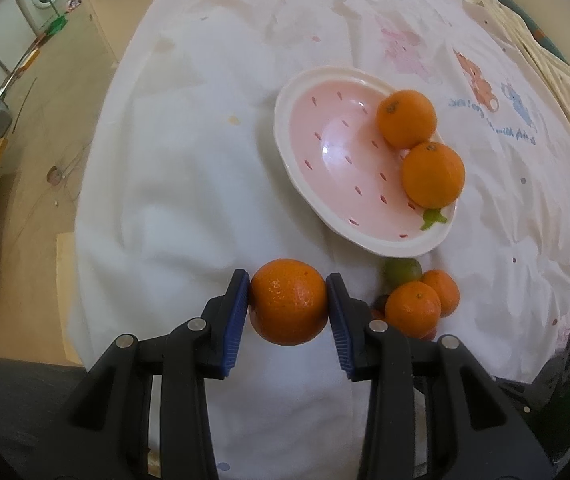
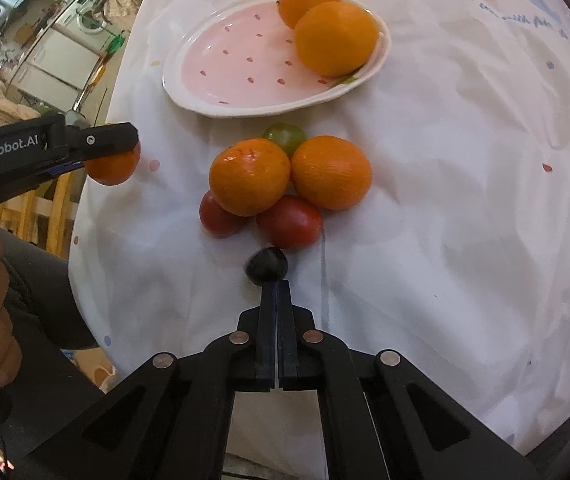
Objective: Organize fruits
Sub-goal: 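Lift the mandarin with the left tool while the right tool lifts the plum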
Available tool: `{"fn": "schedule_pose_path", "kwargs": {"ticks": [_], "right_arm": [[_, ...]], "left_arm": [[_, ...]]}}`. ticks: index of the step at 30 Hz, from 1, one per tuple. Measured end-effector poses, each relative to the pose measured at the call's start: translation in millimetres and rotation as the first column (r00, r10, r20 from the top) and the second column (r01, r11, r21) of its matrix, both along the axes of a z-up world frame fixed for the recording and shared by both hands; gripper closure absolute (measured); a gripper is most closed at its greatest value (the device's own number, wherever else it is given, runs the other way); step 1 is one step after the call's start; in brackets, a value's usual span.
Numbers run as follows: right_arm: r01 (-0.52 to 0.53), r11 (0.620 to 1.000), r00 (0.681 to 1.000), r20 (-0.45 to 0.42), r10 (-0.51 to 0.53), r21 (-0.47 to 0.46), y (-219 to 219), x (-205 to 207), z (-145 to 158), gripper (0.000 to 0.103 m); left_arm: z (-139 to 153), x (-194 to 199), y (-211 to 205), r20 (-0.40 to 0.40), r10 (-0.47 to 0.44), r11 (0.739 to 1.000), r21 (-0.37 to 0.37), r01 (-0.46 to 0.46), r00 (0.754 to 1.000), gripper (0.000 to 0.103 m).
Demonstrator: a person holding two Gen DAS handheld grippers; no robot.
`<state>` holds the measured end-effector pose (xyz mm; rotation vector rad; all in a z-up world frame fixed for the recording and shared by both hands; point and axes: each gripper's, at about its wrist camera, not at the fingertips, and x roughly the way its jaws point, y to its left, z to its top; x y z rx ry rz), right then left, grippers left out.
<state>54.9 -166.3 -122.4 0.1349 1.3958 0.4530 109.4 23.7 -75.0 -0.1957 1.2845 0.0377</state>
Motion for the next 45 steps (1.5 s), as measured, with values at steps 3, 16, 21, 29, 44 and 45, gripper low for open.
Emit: {"fn": "schedule_pose_path", "kwargs": {"ticks": [3, 16, 21, 29, 44, 45], "right_arm": [[0.033, 0.998, 0.999, -0.028, -0.032, 0.053, -14, -1, -1, 0.102], [0.106, 0.994, 0.994, 0.008, -0.106, 0.022, 6, -3, -8, 0.059], [0.098, 0.993, 0.993, 0.066, -0.093, -0.068, 27, 6, -15, 0.059], [0.025, 0.983, 0.996, 0.092, -0.008, -0.181, 40, -3, -15, 0.078], [0.016, 0.997, 0.992, 0.127, -0.025, 0.073, 5, -21, 50, 0.078], [0.018, 0.996, 0.990, 0.138, -0.030, 0.088, 3, -19, 55, 0.078]], "left_arm": [[4, -1, 9, 0.014, 0.034, 0.999, -0.010, -0.033, 0.999, 0.068], [15, 0, 14, 0.024, 0.060, 0.993, -0.105, -0.057, 0.998, 0.068], [19, -2, 14, 0.026, 0.055, 0.989, -0.137, -0.051, 0.998, 0.068], [18, -1, 14, 0.015, 0.055, 0.989, -0.137, -0.053, 0.998, 0.068], [16, -3, 8, 0.065, 0.034, 0.999, -0.022, -0.032, 0.997, 0.068], [16, -3, 9, 0.065, 0.035, 0.999, -0.018, -0.034, 0.997, 0.068]]}}
